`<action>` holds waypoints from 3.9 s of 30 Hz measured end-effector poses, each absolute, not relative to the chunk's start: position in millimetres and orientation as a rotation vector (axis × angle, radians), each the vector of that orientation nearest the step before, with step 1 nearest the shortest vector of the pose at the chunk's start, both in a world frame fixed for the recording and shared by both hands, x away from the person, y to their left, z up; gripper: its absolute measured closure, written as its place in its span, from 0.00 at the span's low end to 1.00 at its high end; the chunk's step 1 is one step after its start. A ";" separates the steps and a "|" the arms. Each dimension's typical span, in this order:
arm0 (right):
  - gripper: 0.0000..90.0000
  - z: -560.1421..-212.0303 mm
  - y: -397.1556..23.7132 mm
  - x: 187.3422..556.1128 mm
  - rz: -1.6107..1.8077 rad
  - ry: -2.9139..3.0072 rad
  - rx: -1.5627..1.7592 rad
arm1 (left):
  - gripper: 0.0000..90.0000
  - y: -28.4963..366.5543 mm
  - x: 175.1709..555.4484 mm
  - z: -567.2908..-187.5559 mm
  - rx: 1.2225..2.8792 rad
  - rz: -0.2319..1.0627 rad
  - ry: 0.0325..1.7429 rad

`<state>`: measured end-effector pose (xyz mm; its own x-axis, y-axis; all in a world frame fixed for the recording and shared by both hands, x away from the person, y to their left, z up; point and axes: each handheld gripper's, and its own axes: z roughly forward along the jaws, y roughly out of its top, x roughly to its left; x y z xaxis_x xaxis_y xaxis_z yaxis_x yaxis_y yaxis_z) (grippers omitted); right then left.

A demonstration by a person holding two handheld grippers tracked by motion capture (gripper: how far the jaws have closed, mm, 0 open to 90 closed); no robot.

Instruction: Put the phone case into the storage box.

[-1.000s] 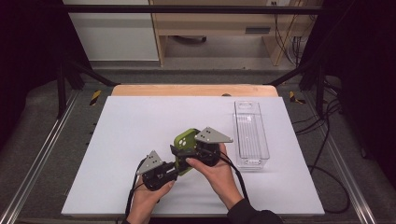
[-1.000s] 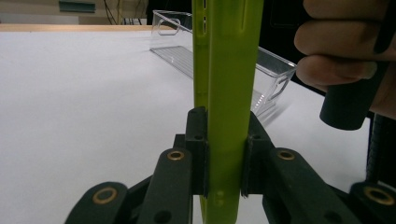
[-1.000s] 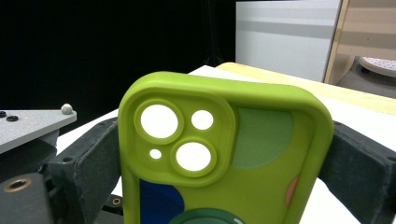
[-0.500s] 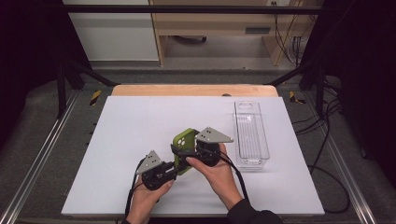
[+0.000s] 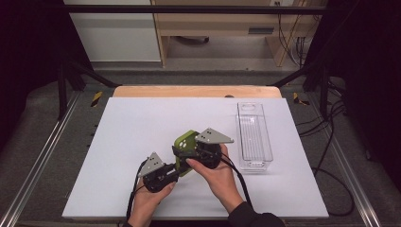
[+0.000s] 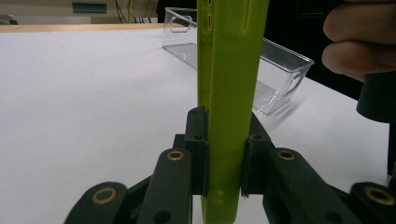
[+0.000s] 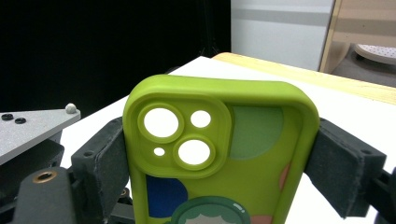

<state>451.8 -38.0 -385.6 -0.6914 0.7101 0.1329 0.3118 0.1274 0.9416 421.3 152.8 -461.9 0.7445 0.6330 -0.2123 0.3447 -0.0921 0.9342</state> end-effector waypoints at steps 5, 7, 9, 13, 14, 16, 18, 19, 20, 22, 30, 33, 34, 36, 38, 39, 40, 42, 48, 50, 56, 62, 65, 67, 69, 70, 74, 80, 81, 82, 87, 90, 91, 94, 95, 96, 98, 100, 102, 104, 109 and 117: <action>0.18 -384.1 -34.4 455.4 1.580 2.069 1.007 | 0.83 156.6 423.6 -461.7 1.691 0.316 0.806; 0.18 -383.7 -33.2 458.7 1.579 2.075 1.019 | 0.73 158.9 425.3 -462.1 1.683 0.331 0.828; 0.18 -382.2 -32.7 462.3 1.568 2.070 1.021 | 0.62 160.7 427.1 -462.1 1.680 0.347 0.845; 0.18 -376.9 -35.6 472.0 1.561 2.042 1.033 | 0.45 163.3 428.6 -462.2 1.679 0.373 0.867; 0.18 -376.3 -36.7 473.5 1.554 2.038 1.036 | 0.42 163.4 428.4 -461.3 1.674 0.383 0.869; 0.18 -374.2 -40.2 477.1 1.540 2.028 1.048 | 0.36 162.6 428.0 -459.5 1.668 0.409 0.870; 0.18 -372.2 -44.2 481.0 1.501 2.020 1.045 | 0.31 162.8 426.2 -457.4 1.681 0.438 0.866; 0.18 -370.9 -47.3 483.3 1.489 2.011 1.058 | 0.28 163.5 425.3 -456.6 1.675 0.449 0.867; 0.18 -369.6 -49.9 484.9 1.478 2.004 1.062 | 0.26 164.3 424.8 -455.8 1.675 0.464 0.868; 0.18 -367.5 -54.0 487.4 1.468 1.991 1.060 | 0.23 165.5 426.1 -455.4 1.660 0.475 0.882; 0.18 -363.9 -65.0 503.0 1.456 1.973 1.089 | 0.15 172.3 428.9 -456.9 1.668 0.534 0.909; 0.18 -361.6 -67.9 507.0 1.468 1.956 1.112 | 0.10 173.6 428.9 -455.6 1.655 0.544 0.916; 0.18 -360.2 -68.2 508.8 1.456 1.958 1.105 | 0.08 173.8 428.9 -455.4 1.656 0.544 0.916; 0.18 -357.4 -69.6 510.8 1.450 1.952 1.100 | 0.07 174.8 428.1 -454.6 1.660 0.550 0.913; 0.18 -353.3 -72.0 512.5 1.452 1.940 1.102 | 0.06 175.8 427.3 -453.6 1.653 0.559 0.915; 0.18 -350.7 -73.6 513.4 1.453 1.935 1.104 | 0.06 176.3 427.3 -453.1 1.653 0.561 0.914; 0.18 -349.1 -74.5 514.0 1.452 1.932 1.104 | 0.06 176.5 427.4 -452.8 1.652 0.560 0.915; 0.18 -344.8 -77.0 515.4 1.449 1.926 1.100 | 0.05 176.6 427.5 -452.6 1.654 0.559 0.912; 0.18 -336.0 -86.2 521.4 1.451 1.915 1.105 | 0.05 175.8 425.6 -453.6 1.664 0.568 0.912; 0.18 -334.0 -89.2 524.9 1.446 1.912 1.108 | 0.05 174.5 424.0 -455.2 1.677 0.575 0.907; 0.18 -325.7 -98.3 533.6 1.438 1.889 1.127 | 0.04 175.6 421.3 -453.0 1.672 0.596 0.894; 0.18 -320.0 -103.7 539.2 1.437 1.869 1.146 | 0.03 187.8 422.9 -450.0 1.638 0.609 0.913; 0.18 -318.4 -105.3 541.2 1.435 1.864 1.152 | 0.03 192.4 423.9 -450.6 1.637 0.619 0.920; 0.18 -317.7 -106.7 544.2 1.435 1.863 1.155 | 0.03 194.8 424.8 -450.9 1.637 0.633 0.926; 0.18 -317.4 -107.4 547.2 1.432 1.863 1.157 | 0.03 196.8 425.7 -451.0 1.632 0.634 0.932; 0.18 -317.1 -107.8 548.9 1.430 1.861 1.161 | 0.03 197.7 426.2 -451.2 1.628 0.630 0.937; 0.18 -314.4 -108.2 555.9 1.425 1.857 1.166 | 0.03 202.2 426.6 -451.0 1.624 0.638 0.949; 0.18 -304.6 -105.6 565.2 1.408 1.865 1.137 | 0.03 207.4 426.3 -451.3 1.627 0.650 0.947; 0.18 -303.2 -105.6 566.4 1.407 1.864 1.137 | 0.03 209.2 426.7 -451.3 1.625 0.656 0.952; 0.18 -302.2 -105.9 567.5 1.404 1.861 1.141 | 0.03 210.6 427.3 -451.6 1.622 0.654 0.955; 0.18 -298.2 -109.6 574.9 1.401 1.845 1.152 | 0.03 218.9 426.0 -449.3 1.617 0.683 0.958; 0.18 -293.6 -113.3 579.1 1.399 1.832 1.157 | 0.03 225.6 420.0 -449.2 1.613 0.715 0.970; 0.18 -292.2 -114.6 580.5 1.398 1.826 1.154 | 0.03 228.2 416.8 -450.6 1.601 0.723 0.971; 0.18 -289.6 -118.8 584.9 1.395 1.818 1.154 | 0.03 234.7 410.8 -453.1 1.611 0.745 0.979; 0.18 -289.6 -119.6 586.1 1.393 1.817 1.155 | 0.03 238.3 408.6 -453.2 1.605 0.748 0.980; 0.18 -289.7 -121.0 587.9 1.392 1.815 1.158 | 0.03 240.5 407.1 -453.3 1.591 0.751 0.986; 0.18 -290.0 -122.9 589.9 1.390 1.810 1.163 | 0.03 245.9 405.0 -454.2 1.588 0.755 0.990; 0.18 -289.8 -125.1 591.4 1.391 1.799 1.169 | 0.03 249.5 405.0 -455.7 1.578 0.752 1.000; 0.18 -289.4 -127.2 592.5 1.392 1.791 1.168 | 0.03 252.4 406.3 -456.3 1.567 0.747 1.013; 0.18 -289.1 -129.1 593.4 1.396 1.787 1.168 | 0.03 252.7 406.6 -456.1 1.563 0.754 1.013; 0.18 -289.3 -133.0 594.8 1.376 1.784 1.160 | 0.03 250.2 407.1 -456.7 1.574 0.768 1.011; 0.18 -284.4 -148.1 580.5 1.379 1.714 1.149 | 0.03 242.0 406.2 -456.1 1.591 0.769 0.995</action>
